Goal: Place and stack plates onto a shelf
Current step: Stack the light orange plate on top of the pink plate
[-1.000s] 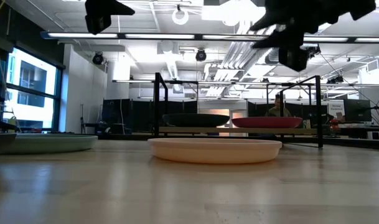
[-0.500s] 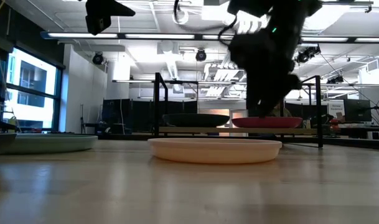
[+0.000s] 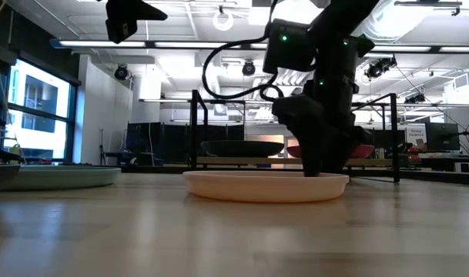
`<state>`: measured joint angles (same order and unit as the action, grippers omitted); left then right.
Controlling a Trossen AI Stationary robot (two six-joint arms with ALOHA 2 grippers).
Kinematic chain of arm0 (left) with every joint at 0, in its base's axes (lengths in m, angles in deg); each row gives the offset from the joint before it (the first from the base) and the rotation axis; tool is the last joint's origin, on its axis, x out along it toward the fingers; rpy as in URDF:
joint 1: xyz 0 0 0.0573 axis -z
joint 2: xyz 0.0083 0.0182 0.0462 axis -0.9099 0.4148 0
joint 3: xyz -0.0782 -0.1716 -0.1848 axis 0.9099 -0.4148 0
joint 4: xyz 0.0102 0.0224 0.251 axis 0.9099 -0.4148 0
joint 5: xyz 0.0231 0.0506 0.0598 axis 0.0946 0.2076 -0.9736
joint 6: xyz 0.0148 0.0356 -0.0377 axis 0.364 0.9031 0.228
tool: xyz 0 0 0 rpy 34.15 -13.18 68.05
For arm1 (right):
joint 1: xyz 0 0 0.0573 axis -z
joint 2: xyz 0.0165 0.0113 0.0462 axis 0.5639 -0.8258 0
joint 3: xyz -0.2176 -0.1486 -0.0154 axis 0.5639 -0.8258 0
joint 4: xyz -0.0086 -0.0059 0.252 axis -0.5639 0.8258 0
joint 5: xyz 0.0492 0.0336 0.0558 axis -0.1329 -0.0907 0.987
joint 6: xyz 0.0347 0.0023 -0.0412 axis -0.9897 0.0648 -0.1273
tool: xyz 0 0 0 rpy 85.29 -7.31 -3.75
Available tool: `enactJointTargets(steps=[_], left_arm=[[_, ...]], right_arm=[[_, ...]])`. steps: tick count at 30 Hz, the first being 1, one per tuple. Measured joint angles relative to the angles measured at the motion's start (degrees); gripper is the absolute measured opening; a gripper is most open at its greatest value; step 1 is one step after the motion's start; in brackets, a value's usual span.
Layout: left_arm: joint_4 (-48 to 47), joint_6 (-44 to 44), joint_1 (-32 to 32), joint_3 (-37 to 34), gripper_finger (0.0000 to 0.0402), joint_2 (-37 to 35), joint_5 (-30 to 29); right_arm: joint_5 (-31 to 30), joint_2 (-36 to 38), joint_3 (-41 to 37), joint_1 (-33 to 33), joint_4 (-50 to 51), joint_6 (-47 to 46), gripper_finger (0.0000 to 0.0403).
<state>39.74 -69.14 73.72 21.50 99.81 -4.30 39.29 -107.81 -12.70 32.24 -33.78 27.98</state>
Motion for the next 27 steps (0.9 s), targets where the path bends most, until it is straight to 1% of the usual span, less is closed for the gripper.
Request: enactJointTargets(steps=[2,4,8,10,12,15,17,20,24,27], left_arm=[[0.0,0.0,0.0,0.0,0.0141,0.0,0.0],[0.0,0.0,0.0,0.0,0.0141,0.0,0.0],[0.0,0.1,0.0,0.0,0.0141,0.0,0.0],[0.0,0.1,0.0,0.0,0.0141,0.0,0.0],[0.0,0.1,0.0,0.0,0.0141,0.0,0.0],[0.0,-0.1,0.0,0.0,0.0141,0.0,0.0],[0.0,-0.3,0.0,0.0,0.0141,0.0,0.0],[-0.1,-0.3,0.0,0.0,0.0141,0.0,0.0],[-0.1,-0.3,0.0,0.0,0.0141,0.0,0.0],[0.0,-0.3,-0.1,0.0,0.0141,0.0,-0.2]], right_arm=[[-0.1,-0.2,0.0,-0.2,0.0,0.0,0.0155],[-0.1,-0.2,0.0,-0.3,0.5,0.1,0.0121],[0.1,-0.2,0.0,-0.8,0.4,1.9,0.003],[0.7,-0.2,0.0,-1.1,0.3,3.3,0.0009],[2.0,-0.2,0.0,-1.3,0.6,4.1,0.0015],[4.5,0.9,-0.1,-1.4,1.8,6.3,0.0004],[5.9,3.1,-0.1,-1.3,2.9,8.5,0.0004],[6.4,8.3,-0.1,-0.4,6.3,11.7,0.0001],[3.3,17.4,-0.1,2.2,12.0,13.0,0.0001],[-2.2,24.1,-0.1,5.2,16.2,11.5,0.0001]])
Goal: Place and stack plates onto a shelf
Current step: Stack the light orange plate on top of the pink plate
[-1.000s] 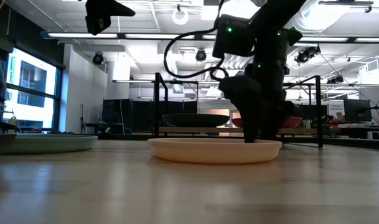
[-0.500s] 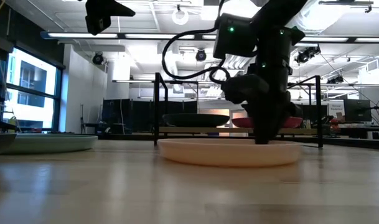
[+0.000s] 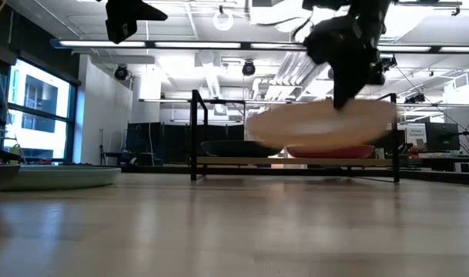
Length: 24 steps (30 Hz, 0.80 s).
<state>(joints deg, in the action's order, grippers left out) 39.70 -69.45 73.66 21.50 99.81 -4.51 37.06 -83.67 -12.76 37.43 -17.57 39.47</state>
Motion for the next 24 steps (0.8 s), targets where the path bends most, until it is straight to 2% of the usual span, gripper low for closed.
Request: enactJointTargets(steps=[6,11,17,24], left_arm=[[0.0,-0.2,0.0,0.0,0.0141,0.0,-1.6],[0.0,-0.2,0.0,0.0,0.0141,0.0,-1.6],[0.0,-0.2,0.0,0.0,0.0141,0.0,-2.4],[0.0,-0.2,0.0,0.0,0.0141,0.0,-2.4]], right_arm=[[-13.5,11.4,0.0,6.9,6.6,-7.0,0.0],[-24.0,17.5,0.0,13.0,11.7,-14.2,0.0],[-30.8,17.2,0.0,16.7,12.6,-17.9,0.0],[-33.4,12.7,0.0,20.0,12.4,-17.9,0.0]])
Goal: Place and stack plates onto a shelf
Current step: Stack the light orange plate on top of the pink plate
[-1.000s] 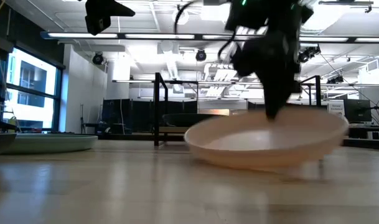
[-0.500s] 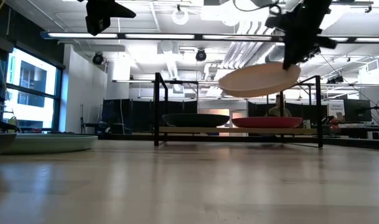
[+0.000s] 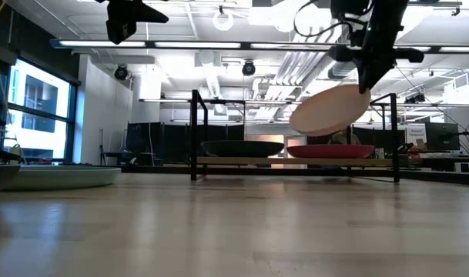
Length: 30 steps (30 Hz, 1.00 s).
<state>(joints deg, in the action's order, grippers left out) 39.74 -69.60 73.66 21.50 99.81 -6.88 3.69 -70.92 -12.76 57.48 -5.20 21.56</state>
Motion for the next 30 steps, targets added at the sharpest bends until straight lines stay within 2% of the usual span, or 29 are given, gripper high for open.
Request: enactJointTargets(steps=[11,23,26,30], left_arm=[[0.0,0.1,0.0,0.0,0.0141,0.0,0.0],[0.0,0.2,0.0,0.0,0.0141,0.0,0.0],[0.0,0.1,0.0,0.0,0.0141,0.0,0.0],[0.0,0.1,0.0,0.0,0.0141,0.0,0.0]], right_arm=[[0.2,-5.4,0.0,1.3,-0.4,0.0,0.0],[0.2,-5.5,0.0,1.4,-1.5,0.6,0.0003],[0.2,-5.5,0.0,1.4,-1.1,1.0,0.0022],[0.0,-5.5,0.0,1.6,-1.0,1.5,0.0069]])
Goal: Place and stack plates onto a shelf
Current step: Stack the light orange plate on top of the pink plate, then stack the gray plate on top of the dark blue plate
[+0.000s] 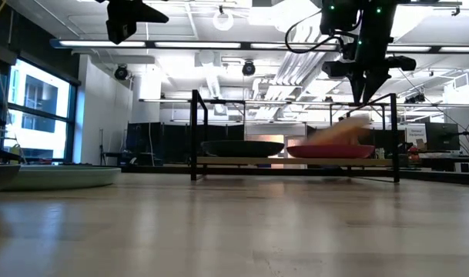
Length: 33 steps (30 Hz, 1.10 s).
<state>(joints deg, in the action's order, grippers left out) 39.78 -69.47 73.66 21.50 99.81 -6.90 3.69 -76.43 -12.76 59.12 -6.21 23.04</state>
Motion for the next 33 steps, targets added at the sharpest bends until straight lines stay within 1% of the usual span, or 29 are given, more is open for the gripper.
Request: enactJointTargets(steps=[4,7,10,13,16,18,22,24,27,29,33], left_arm=[[0.0,0.0,0.0,0.0,0.0141,0.0,0.0],[0.0,0.0,0.0,0.0,0.0141,0.0,0.0],[0.0,0.0,0.0,0.0,0.0141,0.0,0.0],[0.0,0.1,0.0,0.0,0.0141,0.0,0.0],[0.0,0.4,-0.1,0.0,0.0141,0.0,0.0],[0.0,0.4,-0.7,0.0,0.0141,0.0,0.0],[1.8,0.7,-2.5,0.0,0.0141,0.0,0.0],[3.4,1.2,-3.6,0.0,0.0141,0.0,0.1],[6.8,3.8,-5.0,0.0,0.0141,-0.1,2.2],[8.7,6.1,-5.8,0.0,0.0141,-0.8,3.6],[13.4,8.9,-6.8,0.1,0.0141,-1.8,4.0]], right_arm=[[0.0,0.0,0.0,0.0,0.0,1.1,0.0118],[0.0,0.0,0.0,0.0,0.0,1.6,0.0142],[0.0,1.2,0.0,0.0,-0.6,3.6,0.0154],[0.0,3.3,1.2,-0.4,-0.9,6.1,0.0156],[0.4,6.8,2.7,-1.5,-2.6,11.4,0.0156],[3.4,9.5,3.0,-2.6,-4.8,16.2,0.0156],[11.9,15.0,1.8,-5.6,-11.7,23.6,0.0156],[14.9,17.4,-0.2,-7.9,-16.3,26.1,0.0156],[17.3,20.9,-5.9,-12.1,-27.3,27.0,0.0156],[18.6,23.0,-11.1,-15.1,-37.1,26.5,0.0156],[21.1,24.9,-21.3,-20.6,-62.6,25.6,0.0156]])
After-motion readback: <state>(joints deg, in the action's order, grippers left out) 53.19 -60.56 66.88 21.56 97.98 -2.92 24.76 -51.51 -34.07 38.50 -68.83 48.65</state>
